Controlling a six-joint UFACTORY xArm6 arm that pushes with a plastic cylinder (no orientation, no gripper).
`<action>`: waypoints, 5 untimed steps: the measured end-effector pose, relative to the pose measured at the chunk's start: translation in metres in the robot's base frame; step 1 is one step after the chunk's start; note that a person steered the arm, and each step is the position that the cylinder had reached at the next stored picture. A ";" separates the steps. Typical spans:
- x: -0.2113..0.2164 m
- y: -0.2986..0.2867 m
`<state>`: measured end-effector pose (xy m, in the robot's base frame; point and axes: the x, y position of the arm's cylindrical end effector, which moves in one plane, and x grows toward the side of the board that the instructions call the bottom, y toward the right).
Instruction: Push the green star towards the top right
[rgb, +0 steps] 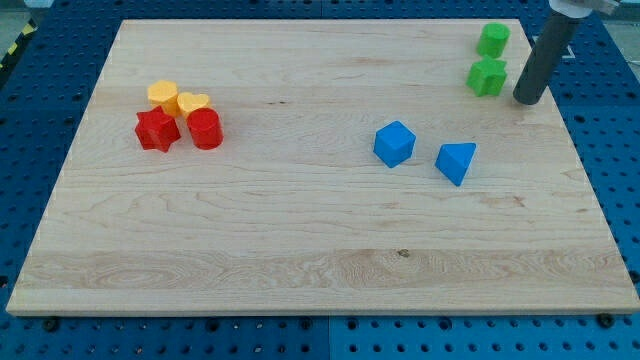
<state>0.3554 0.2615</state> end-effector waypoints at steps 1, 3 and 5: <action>0.005 -0.014; 0.006 -0.054; -0.013 -0.044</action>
<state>0.3428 0.2177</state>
